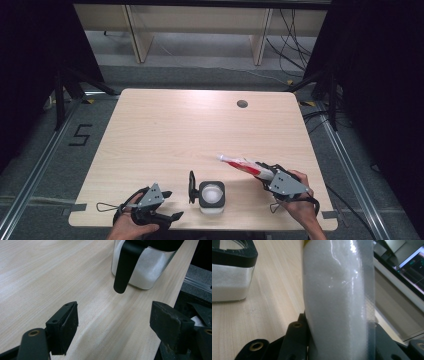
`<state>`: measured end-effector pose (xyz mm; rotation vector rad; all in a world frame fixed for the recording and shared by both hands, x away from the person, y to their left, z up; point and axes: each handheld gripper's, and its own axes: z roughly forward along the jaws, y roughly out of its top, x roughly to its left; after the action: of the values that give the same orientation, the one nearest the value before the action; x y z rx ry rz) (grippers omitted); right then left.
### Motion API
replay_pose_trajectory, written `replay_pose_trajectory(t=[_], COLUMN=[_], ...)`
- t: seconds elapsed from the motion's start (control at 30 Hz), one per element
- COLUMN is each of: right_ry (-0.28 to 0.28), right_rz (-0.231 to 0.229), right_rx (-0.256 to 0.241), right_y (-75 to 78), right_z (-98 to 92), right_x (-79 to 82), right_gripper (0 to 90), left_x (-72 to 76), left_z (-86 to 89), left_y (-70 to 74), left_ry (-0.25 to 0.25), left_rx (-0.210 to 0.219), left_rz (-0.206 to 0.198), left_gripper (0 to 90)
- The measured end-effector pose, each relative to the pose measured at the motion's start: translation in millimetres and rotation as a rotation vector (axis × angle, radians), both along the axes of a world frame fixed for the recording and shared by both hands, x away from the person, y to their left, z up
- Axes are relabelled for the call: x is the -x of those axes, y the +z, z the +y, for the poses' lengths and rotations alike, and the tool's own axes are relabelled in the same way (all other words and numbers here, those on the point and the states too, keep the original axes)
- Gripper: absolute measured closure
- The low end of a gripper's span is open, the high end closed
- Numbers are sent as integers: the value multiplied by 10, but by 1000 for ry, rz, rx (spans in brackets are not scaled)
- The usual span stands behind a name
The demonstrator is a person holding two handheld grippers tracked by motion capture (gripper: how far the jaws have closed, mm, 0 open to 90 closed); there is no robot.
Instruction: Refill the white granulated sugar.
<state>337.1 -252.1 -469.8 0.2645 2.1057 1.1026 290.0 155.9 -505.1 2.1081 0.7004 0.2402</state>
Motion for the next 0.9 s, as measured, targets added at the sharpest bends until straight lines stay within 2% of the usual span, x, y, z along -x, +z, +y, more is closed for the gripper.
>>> replay_pose_trajectory(t=[0.1, 0.2, 0.27, 0.3, 0.37, 0.4, 0.43, 0.47, 0.5, 0.53, 0.57, 0.6, 0.67, 0.73, 0.87, 0.9], right_ry=[4, -1, -16, -15, -26, -35, -46, -52, -54, -54, -68, -74, -80, -87, -97, -106], right_rz=[25, 27, 42, 48, 56, 70, 82, 84, 95, 83, 108, 114, 118, 120, 118, 144], right_rx=[-6, -15, -39, -49, -74, -88, -107, -121, -128, -127, -133, -134, -141, -144, -157, -164], right_y=[-56, -70, -76, -74, -67, -68, -71, -74, -73, -75, -78, -78, -74, -68, -60, -62], right_z=[5, 12, -8, -24, -59, -72, -92, -102, -127, -144, -159, -168, -191, -217, -266, -275], right_x=[-42, -59, -68, -77, -86, -83, -85, -94, -92, -102, -87, -77, -71, -58, -34, -14], right_gripper=[694, 694, 695, 694, 695, 694, 694, 695, 694, 695, 695, 695, 697, 699, 701, 702], left_x=[1, 2, 8, -1, 7, 19, 12, 18, 9, 3, 1, 8, 15, 2, 1, 10], left_z=[-1, 3, 2, 15, 9, -8, 1, -7, 8, 17, 21, 7, 0, 18, 20, 10], left_y=[1, 5, 6, 13, 10, 3, 6, 3, 10, 15, 15, 8, 6, 16, 16, 14], left_ry=[-3, -2, 8, -5, 4, 14, 10, 12, 6, 2, 1, 8, 11, 1, 1, 6], left_rx=[1, 2, 7, -12, -1, 26, 11, 25, 2, -8, -12, 9, 18, -13, -12, 7], left_rz=[-6, -7, -3, -13, -7, 1, -3, 1, -7, -7, -7, -5, -1, -7, -7, -1], left_gripper=[225, 226, 226, 226, 226, 226, 226, 226, 226, 226, 226, 226, 226, 226, 226, 226])
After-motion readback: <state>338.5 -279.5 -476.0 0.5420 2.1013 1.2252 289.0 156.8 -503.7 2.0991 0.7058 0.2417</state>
